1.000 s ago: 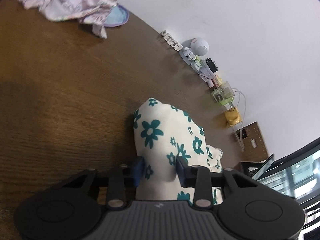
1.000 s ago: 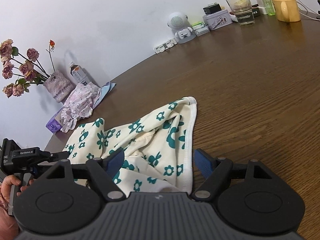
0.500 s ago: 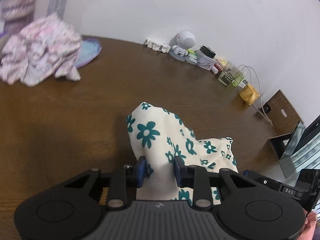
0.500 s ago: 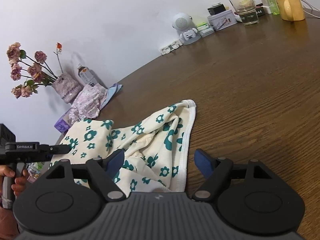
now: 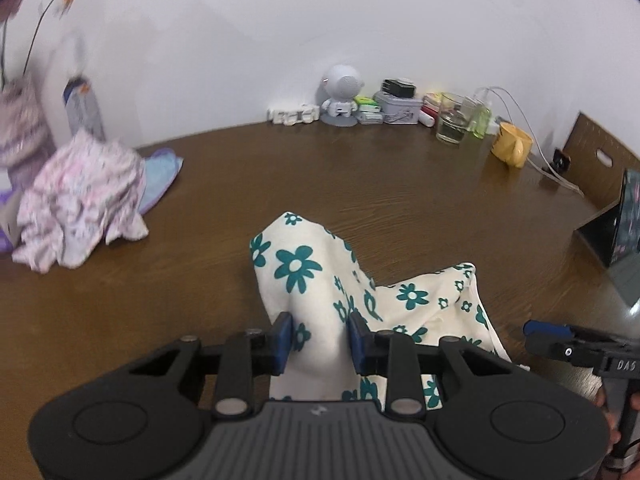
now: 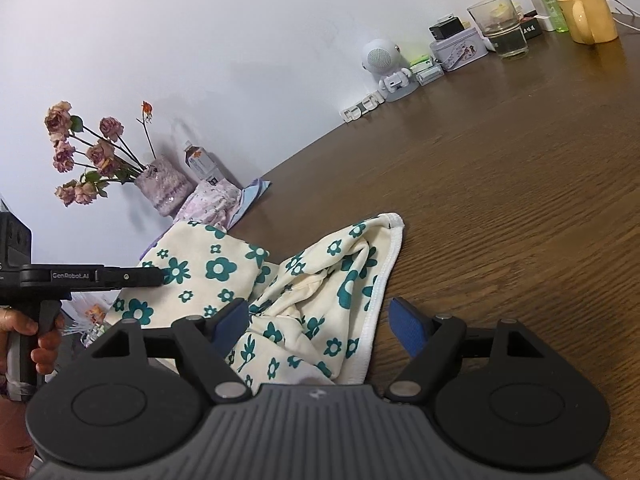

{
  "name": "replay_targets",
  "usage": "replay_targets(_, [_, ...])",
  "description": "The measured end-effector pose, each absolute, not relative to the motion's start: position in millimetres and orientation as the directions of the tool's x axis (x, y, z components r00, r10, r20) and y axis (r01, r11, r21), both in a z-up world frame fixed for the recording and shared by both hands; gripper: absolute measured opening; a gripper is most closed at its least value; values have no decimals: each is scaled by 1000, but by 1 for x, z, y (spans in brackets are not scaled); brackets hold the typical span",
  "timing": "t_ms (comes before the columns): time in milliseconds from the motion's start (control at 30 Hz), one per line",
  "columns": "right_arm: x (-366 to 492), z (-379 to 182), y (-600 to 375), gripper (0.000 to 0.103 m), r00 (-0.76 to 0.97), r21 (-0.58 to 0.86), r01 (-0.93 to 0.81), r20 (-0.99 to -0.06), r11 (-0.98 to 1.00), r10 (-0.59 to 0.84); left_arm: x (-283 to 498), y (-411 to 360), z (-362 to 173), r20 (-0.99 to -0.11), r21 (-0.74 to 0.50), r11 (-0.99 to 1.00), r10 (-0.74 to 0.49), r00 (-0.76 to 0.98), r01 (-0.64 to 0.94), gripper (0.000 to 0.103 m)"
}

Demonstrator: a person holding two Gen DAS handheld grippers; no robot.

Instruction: Fold clothes

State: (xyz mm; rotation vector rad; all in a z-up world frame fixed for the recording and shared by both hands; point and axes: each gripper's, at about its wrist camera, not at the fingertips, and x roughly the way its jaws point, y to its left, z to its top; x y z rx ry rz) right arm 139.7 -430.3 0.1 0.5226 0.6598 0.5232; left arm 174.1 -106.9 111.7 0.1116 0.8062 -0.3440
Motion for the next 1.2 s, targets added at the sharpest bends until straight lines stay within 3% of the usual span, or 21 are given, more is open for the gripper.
replay_targets(367, [129, 0, -445, 79, 684, 621, -292, -396, 727, 613, 155, -153, 114, -696, 118, 913, -205, 689, 391, 33])
replay_targets(733, [118, 1, -454, 80, 699, 621, -280, -392, 733, 599, 144, -192, 115, -664, 132, 876, -269, 698, 464, 38])
replay_targets(1067, [108, 4, -472, 80, 738, 622, -227, -392, 749, 549, 147, -242, 94, -669, 37, 823, -401, 625, 567, 38])
replay_targets(1200, [103, 6, -482, 80, 764, 591, -181, -419, 786, 491, 154, -247, 81, -674, -117, 795, -503, 541, 595, 38])
